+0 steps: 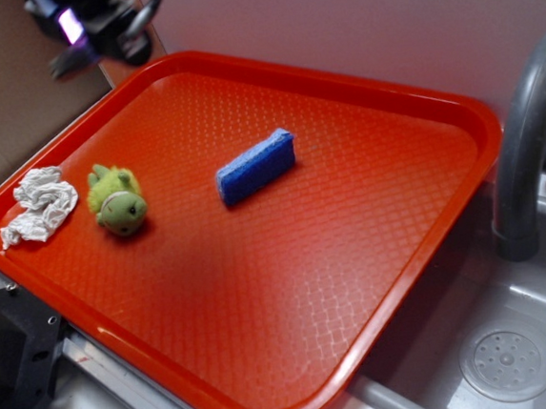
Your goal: Grab the wood chip.
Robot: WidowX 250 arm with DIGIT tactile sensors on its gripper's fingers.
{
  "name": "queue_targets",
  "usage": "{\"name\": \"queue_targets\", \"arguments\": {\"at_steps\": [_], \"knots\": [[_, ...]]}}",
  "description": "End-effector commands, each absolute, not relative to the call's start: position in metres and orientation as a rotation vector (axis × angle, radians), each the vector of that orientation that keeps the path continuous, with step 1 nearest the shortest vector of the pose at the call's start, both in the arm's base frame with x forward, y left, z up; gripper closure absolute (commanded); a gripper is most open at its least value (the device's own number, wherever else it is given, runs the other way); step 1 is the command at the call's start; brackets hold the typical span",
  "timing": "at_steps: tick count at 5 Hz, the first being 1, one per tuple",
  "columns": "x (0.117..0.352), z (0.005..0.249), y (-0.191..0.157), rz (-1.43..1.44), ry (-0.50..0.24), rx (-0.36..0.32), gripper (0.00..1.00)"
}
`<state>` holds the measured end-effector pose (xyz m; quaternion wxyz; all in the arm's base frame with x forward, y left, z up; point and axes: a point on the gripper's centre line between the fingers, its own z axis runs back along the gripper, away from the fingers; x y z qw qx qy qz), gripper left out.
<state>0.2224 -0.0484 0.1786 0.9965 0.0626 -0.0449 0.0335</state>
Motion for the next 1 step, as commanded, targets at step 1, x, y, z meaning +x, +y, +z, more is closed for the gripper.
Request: {"name": "queue_targets", "arguments": {"at_steps": [1], "knots": [[0.2248, 0.1835, -0.0471, 0.118, -0.129, 0.038, 1.00]]}}
